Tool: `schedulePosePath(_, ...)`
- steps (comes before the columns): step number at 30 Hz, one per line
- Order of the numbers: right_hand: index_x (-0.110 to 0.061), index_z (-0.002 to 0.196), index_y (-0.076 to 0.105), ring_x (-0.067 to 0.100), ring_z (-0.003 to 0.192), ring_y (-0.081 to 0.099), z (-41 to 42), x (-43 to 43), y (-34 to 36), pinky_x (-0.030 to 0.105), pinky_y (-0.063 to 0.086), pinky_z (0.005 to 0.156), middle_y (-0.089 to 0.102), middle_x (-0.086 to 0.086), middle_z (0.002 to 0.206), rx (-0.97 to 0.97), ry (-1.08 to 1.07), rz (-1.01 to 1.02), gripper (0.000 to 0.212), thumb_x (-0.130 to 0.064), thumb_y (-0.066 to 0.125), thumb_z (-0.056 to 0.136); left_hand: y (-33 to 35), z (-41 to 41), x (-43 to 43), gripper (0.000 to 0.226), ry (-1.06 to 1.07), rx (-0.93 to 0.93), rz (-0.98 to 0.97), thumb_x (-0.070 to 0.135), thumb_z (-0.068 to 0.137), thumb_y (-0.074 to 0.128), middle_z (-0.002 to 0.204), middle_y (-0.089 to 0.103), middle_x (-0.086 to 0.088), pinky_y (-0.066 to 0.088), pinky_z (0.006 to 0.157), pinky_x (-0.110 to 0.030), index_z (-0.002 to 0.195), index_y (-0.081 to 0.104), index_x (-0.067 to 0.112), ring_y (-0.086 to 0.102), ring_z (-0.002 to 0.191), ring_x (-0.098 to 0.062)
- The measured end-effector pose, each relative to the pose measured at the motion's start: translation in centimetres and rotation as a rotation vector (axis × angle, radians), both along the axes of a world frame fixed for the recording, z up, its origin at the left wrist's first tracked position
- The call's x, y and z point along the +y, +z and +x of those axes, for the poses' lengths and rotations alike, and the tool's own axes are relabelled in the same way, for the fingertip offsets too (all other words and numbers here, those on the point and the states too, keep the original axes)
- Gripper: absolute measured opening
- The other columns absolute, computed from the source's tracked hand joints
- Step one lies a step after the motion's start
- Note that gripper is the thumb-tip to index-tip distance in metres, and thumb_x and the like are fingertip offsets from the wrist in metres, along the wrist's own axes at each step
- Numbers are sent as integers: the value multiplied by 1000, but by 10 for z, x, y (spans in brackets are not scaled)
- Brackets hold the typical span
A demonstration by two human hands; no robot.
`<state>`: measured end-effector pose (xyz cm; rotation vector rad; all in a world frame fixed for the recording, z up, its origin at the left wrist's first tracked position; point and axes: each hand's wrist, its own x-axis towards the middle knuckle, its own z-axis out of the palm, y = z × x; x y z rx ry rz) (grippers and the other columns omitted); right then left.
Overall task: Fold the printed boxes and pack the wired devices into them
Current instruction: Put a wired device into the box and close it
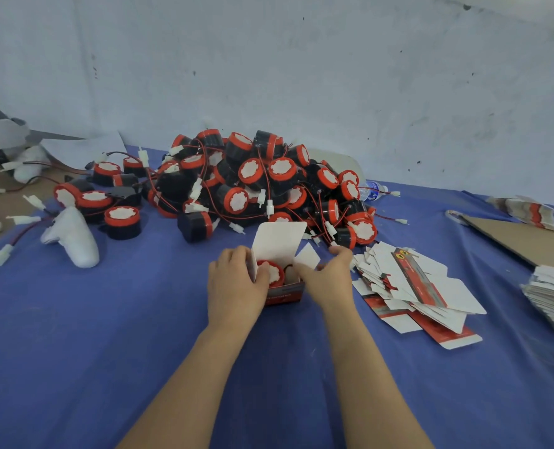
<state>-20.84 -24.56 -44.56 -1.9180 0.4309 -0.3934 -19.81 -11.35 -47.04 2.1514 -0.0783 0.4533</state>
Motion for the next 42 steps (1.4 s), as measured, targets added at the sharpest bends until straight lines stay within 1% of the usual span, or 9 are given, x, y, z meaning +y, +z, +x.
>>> schedulePosePath(3,-21,91,42,8,62,46,3,10,-9,14,35,46,51,-5,74,-91,72,-80,25,-2,56,86,0,-3,-1,47,15,-23,-20,36,87,66,121,37,2,42,74,-27,125,45,20,47,94,-14)
schedulePosePath(5,-26,77,39,9,58,43,4,15,-11,16,34,44,49,-4,67,-125,140,-219,31,1,52,86,0,-4,-2,54,-79,-34,-100,39,84,68,124,38,5,44,73,-26,127,41,23,47,93,-9)
schedulePosePath(10,-28,88,54,8,79,51,-1,-10,-5,14,37,60,54,-1,100,25,405,-202,10,-24,63,89,5,3,6,27,-267,170,-595,38,103,32,113,63,4,53,77,-27,109,56,28,63,94,-9)
schedulePosePath(16,-20,102,52,9,67,49,0,-6,-13,9,38,53,55,-1,93,-92,292,-135,12,-18,59,93,-3,3,9,32,-323,10,-326,3,97,48,93,54,5,42,54,-8,96,49,35,52,60,5)
schedulePosePath(21,-32,145,32,5,106,53,-6,-15,-10,10,44,80,43,-11,137,-85,523,-192,62,-8,56,93,-4,4,10,38,-287,-5,-307,-11,92,39,114,61,0,53,76,-32,78,53,21,58,96,-16)
schedulePosePath(25,-40,140,39,0,115,45,-12,-29,-5,5,41,86,24,-15,142,125,706,-169,56,-31,64,91,1,9,19,34,-363,123,-382,5,100,37,120,62,11,48,79,-17,88,66,18,56,109,-7)
schedulePosePath(30,-33,137,45,0,94,58,-15,-30,-6,8,46,77,51,-14,124,3,654,-138,54,-23,67,89,-4,8,24,24,-519,83,-178,29,89,65,127,52,18,48,96,-24,113,61,33,50,115,0)
schedulePosePath(36,-34,119,58,-4,88,60,-10,-28,-11,13,50,74,58,-21,109,-93,584,-85,39,-17,70,86,-2,8,23,23,-467,-95,-54,29,90,65,108,50,35,43,83,-5,109,59,40,47,100,23)
schedulePosePath(42,-45,116,53,10,101,60,-8,-28,-13,20,52,86,56,-20,115,-63,604,-48,26,-25,53,98,-6,11,22,30,-433,-124,-2,22,94,60,118,52,22,44,96,-17,124,63,24,48,108,8)
